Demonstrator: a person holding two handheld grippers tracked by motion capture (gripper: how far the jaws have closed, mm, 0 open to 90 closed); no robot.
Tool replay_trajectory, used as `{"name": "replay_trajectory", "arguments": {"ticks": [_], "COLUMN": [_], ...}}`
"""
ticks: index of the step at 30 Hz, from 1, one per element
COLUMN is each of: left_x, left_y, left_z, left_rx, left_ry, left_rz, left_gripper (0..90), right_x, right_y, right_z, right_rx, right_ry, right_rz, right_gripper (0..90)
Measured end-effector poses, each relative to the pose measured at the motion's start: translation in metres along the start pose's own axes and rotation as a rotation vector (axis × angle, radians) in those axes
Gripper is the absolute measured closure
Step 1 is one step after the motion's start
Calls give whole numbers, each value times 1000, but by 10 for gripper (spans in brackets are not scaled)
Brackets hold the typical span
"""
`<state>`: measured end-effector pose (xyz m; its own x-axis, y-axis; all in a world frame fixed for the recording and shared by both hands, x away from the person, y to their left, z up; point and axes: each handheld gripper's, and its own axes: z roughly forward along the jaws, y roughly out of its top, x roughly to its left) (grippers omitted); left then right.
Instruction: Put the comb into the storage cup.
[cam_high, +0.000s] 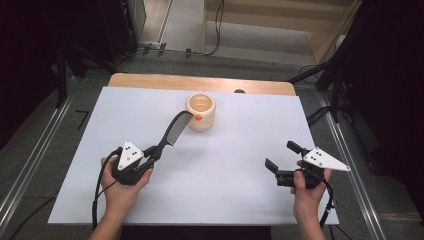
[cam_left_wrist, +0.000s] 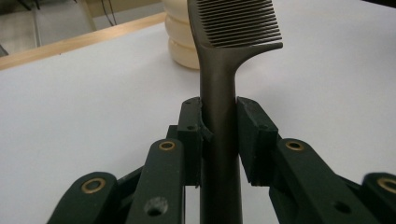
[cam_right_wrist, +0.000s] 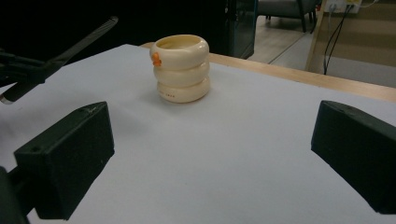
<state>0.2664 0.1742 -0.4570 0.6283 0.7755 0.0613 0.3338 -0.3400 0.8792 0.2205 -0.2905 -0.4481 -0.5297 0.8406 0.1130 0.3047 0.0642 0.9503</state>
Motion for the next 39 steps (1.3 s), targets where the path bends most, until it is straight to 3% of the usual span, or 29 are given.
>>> {"name": "replay_trajectory", "arguments": {"ticks": [13, 23, 39], "left_x": [-16, -31, -46], "left_y": [5, 9, 10], "left_z": [6, 11, 17], "left_rx": [-57, -96, -118], "left_ry": [9, -15, -35], "left_rz": [14, 24, 36], "left_gripper": [723, 723, 723], "right_x": [17, 33, 54], "right_y": [19, 30, 42], "right_z": [23, 42, 67], "right_rx": [-14, -30, -42], "right_ry": [55, 86, 137], "right_rz": [2, 39, 88], "right_gripper": [0, 0, 0]}}
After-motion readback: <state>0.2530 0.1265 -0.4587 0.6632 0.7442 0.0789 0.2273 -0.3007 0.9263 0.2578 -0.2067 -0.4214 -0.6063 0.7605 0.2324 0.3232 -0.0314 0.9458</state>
